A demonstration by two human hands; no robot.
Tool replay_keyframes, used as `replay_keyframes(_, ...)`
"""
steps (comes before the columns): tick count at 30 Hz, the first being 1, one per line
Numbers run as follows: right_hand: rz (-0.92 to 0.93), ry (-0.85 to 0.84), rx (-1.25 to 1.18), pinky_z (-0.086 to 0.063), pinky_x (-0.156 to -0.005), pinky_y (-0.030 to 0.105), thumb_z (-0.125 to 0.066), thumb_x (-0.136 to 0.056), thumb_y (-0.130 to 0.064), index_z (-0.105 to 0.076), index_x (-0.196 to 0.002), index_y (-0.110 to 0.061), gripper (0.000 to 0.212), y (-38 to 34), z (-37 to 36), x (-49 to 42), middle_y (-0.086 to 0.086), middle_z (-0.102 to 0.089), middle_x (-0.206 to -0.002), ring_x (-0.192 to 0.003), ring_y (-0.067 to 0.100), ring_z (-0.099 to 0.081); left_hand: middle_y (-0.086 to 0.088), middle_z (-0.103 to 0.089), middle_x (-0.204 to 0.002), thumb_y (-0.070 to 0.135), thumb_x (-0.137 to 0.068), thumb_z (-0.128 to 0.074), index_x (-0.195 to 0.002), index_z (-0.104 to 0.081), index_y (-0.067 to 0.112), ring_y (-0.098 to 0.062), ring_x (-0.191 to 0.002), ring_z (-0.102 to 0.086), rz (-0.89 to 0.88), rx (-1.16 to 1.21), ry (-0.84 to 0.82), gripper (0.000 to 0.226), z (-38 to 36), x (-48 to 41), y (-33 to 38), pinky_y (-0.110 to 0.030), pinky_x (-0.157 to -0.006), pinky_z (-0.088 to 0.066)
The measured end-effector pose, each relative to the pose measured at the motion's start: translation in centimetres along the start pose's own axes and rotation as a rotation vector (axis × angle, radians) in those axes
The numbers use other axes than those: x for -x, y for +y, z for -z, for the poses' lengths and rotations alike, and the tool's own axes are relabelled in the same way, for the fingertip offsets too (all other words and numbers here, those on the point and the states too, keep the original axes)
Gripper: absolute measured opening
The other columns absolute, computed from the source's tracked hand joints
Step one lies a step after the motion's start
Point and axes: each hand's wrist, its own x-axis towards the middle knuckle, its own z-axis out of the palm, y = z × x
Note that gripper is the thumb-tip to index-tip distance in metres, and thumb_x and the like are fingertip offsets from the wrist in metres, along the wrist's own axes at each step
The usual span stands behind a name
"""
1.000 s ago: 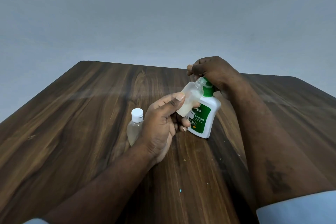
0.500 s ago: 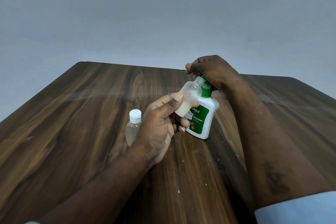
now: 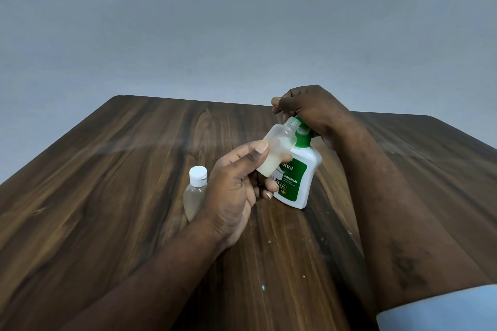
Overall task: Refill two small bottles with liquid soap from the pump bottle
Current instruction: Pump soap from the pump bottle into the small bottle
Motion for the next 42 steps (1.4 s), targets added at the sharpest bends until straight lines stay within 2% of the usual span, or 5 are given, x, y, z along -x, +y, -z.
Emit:
replay_keyframes(7,-0.001,-0.018,0.050,-0.046,-0.071,0.034,-0.069,-0.099,-0.029,-0.077,-0.080,-0.019,0.023,0.24,-0.23,-0.18,-0.003,-0.067,-0.077,-0.070,0.016,-0.056,-0.029,-0.074,-0.111,0.036,-0.091,-0.061,-0.123,-0.069,0.002,-0.015,-0.059,-0.056,-0.001,-0.013,0.000,0.048,-0.01,0.01,-0.12,-0.024,-0.051,-0.045)
replay_keyframes(10,-0.004,-0.021,0.032,-0.046,-0.074,0.036,-0.069,-0.098,-0.031,-0.077,-0.079,-0.019,0.024,0.42,-0.26,-0.21,0.000,-0.067,-0.081,-0.075,0.019,-0.056,-0.037,-0.068,-0.113,0.036,-0.091,-0.061,-0.121,-0.070,0.004,-0.015,-0.059,-0.056,0.005,-0.007,0.002,0.045,-0.03,0.05,-0.16,-0.024,-0.052,-0.045)
replay_keyframes(19,-0.001,-0.005,0.013,-0.045,-0.062,0.029,-0.069,-0.098,-0.024,-0.075,-0.078,-0.019,0.021,0.05,-0.01,-0.07,0.000,-0.066,-0.081,-0.070,0.016,-0.055,-0.042,-0.063,-0.118,0.037,-0.093,-0.063,-0.119,-0.073,0.007,-0.016,-0.060,-0.058,0.006,0.014,-0.008,0.041,0.08,-0.03,-0.17,-0.025,-0.053,-0.046)
replay_keyframes(28,-0.005,-0.035,0.031,-0.047,-0.073,0.036,-0.069,-0.098,-0.030,-0.076,-0.079,-0.019,0.023,0.51,-0.18,-0.20,0.000,-0.067,-0.081,-0.074,0.019,-0.056,-0.038,-0.067,-0.116,0.036,-0.091,-0.063,-0.122,-0.070,0.004,-0.016,-0.060,-0.055,0.012,0.016,0.004,0.045,0.08,-0.09,-0.17,-0.025,-0.052,-0.045)
replay_keyframes(42,-0.010,-0.018,0.034,-0.046,-0.064,0.030,-0.067,-0.097,-0.021,-0.076,-0.082,-0.017,0.018,0.23,-0.03,-0.24,-0.001,-0.066,-0.078,-0.069,0.017,-0.055,-0.039,-0.065,-0.118,0.037,-0.089,-0.063,-0.121,-0.071,0.004,-0.016,-0.060,-0.056,0.007,0.021,-0.005,0.047,0.09,0.02,-0.07,-0.025,-0.052,-0.046)
